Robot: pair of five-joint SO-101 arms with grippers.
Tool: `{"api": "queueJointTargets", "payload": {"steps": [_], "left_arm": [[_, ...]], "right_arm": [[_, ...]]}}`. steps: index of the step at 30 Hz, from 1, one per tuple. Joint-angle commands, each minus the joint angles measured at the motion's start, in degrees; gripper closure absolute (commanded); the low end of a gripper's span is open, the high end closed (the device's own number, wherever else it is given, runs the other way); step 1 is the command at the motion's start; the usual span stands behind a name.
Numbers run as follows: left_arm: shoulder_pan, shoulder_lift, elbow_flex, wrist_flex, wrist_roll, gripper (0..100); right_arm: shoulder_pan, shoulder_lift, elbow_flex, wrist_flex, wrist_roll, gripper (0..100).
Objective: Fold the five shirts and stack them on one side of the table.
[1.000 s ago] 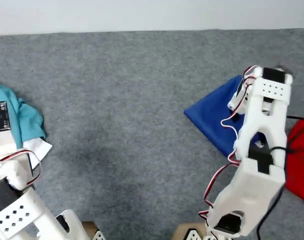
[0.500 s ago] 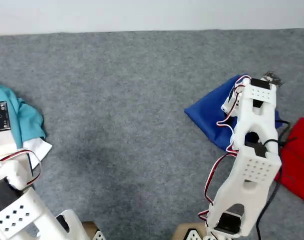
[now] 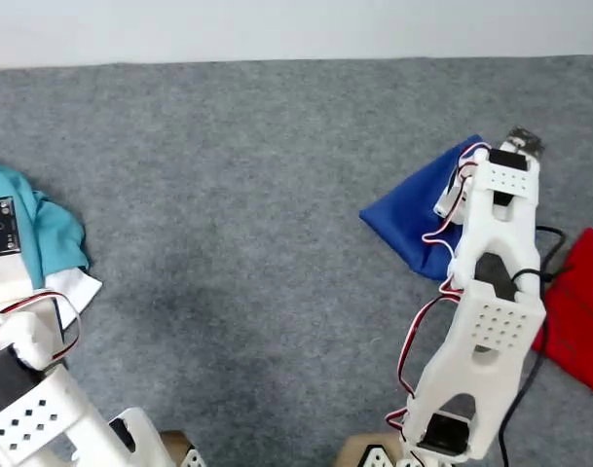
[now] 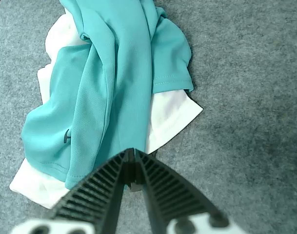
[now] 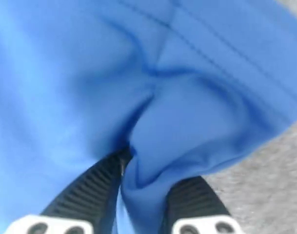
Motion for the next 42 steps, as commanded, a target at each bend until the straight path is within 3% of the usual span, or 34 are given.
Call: {"api": "queueJointTargets", "payload": {"steps": [1,7,15,28,42], "left_arm": [[0.3,-0.8,-2.2,-0.1,-0.1,100],[0.3,-0.8,-2.2,-0.1,-0.1,100],[0.3,-0.8,-1.9,-0.1,-0.1,100],[0.4,-0.5,-1.9,-0.1,-0.1,100],[0.4,-0.5,-1.8,-0.1,-0.1,100]], "right_arm": [[-0.4,-4.1,-2.7,4.2,5.1,98.8],[4.0,-12.2,-2.8,11.7,19.2,98.8],[14.3,-19.1,-2.8,14.1,33.7,98.8],[30.1,-22.7,-2.8,14.2,45.2,98.8],[38.1,-27.4,-2.8,14.2,53.1,98.8]]}}
